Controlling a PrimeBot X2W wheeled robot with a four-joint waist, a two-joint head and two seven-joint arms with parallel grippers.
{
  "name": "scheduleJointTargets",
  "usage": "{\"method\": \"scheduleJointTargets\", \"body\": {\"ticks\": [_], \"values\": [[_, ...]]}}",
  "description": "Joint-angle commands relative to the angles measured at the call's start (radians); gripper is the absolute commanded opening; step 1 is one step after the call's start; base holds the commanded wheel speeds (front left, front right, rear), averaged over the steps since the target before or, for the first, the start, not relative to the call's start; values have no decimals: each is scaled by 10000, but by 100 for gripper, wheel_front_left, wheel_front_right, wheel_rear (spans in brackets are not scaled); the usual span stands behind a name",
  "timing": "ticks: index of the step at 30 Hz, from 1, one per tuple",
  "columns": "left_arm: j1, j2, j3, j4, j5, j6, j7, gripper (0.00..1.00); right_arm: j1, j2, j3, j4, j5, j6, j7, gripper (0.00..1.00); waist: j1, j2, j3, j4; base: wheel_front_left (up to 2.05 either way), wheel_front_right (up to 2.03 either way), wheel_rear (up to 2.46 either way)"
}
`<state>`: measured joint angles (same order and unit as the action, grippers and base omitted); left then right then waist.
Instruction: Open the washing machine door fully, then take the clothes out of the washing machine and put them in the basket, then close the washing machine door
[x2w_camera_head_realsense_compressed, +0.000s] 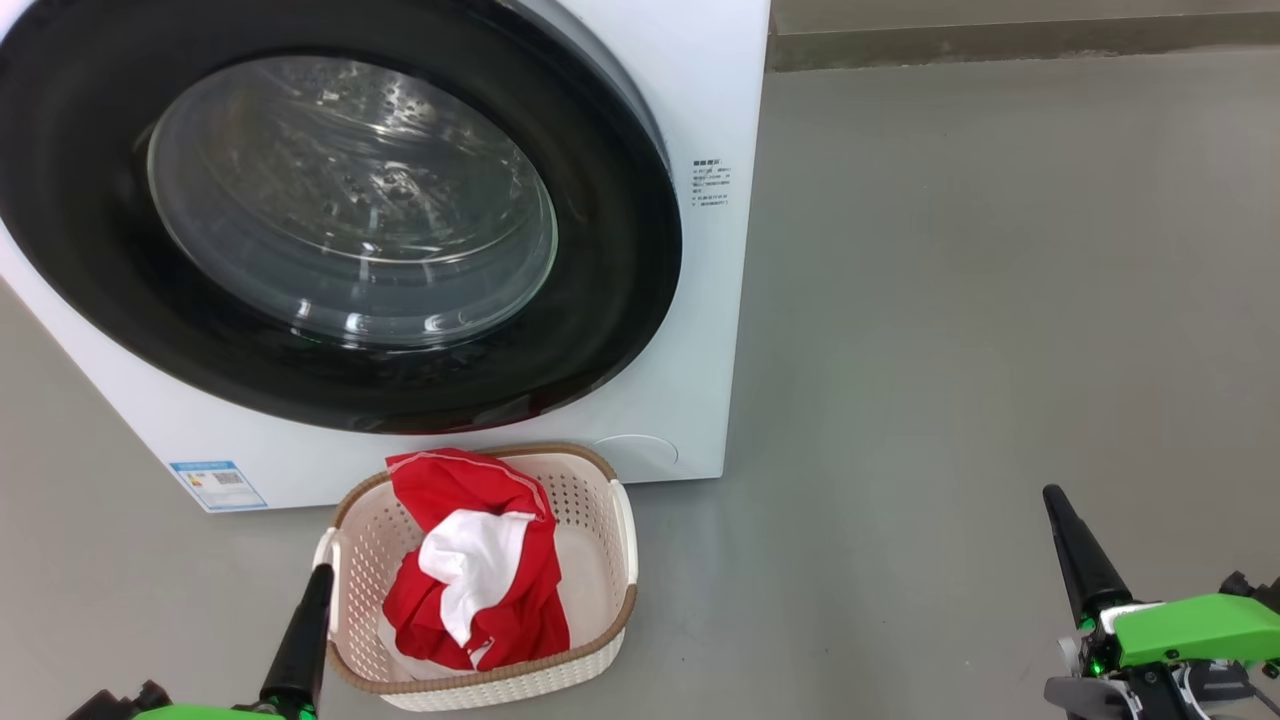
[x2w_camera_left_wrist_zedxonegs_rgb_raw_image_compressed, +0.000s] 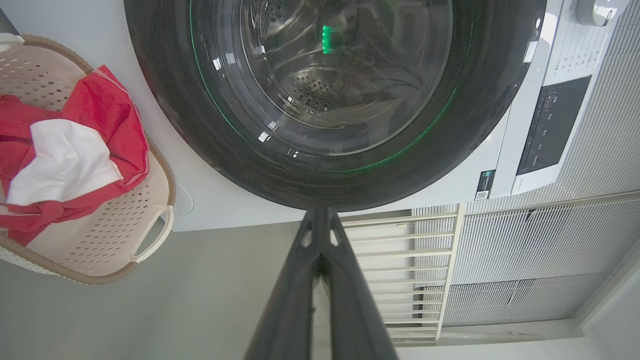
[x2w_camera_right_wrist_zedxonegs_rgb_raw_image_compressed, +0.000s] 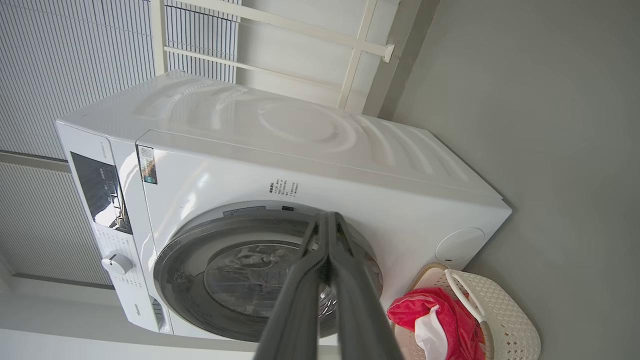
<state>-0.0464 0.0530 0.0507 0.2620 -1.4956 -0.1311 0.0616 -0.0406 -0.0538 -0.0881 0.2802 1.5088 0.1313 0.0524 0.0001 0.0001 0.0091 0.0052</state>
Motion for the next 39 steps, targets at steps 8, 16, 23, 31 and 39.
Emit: {"method": "scheduleJointTargets", "body": {"ticks": [8,16,23,31,39], "values": [[-552,104,428,-181,-951,4,286,0,-603,-159,46,-357,912,-5,290,0,-1,-1,-43,-37,0,0,0],[-603,86,477,-173,-1258,4,392,0,-650,-149,-3,-369,1209,-6,404,0,-1,-1,-60,-52,0,0,0],[-604,76,491,-173,-1246,4,404,0,-652,-133,-25,-368,1190,-6,422,0,-1,-1,-60,-52,0,0,0],[-606,65,507,-172,-1233,4,416,0,-654,-116,-49,-366,1171,-6,441,0,-1,-1,-60,-52,0,0,0],[-607,56,520,-172,-1222,4,426,0,-655,-103,-68,-365,1155,-6,456,0,-1,-1,-60,-52,0,0,0]]}}
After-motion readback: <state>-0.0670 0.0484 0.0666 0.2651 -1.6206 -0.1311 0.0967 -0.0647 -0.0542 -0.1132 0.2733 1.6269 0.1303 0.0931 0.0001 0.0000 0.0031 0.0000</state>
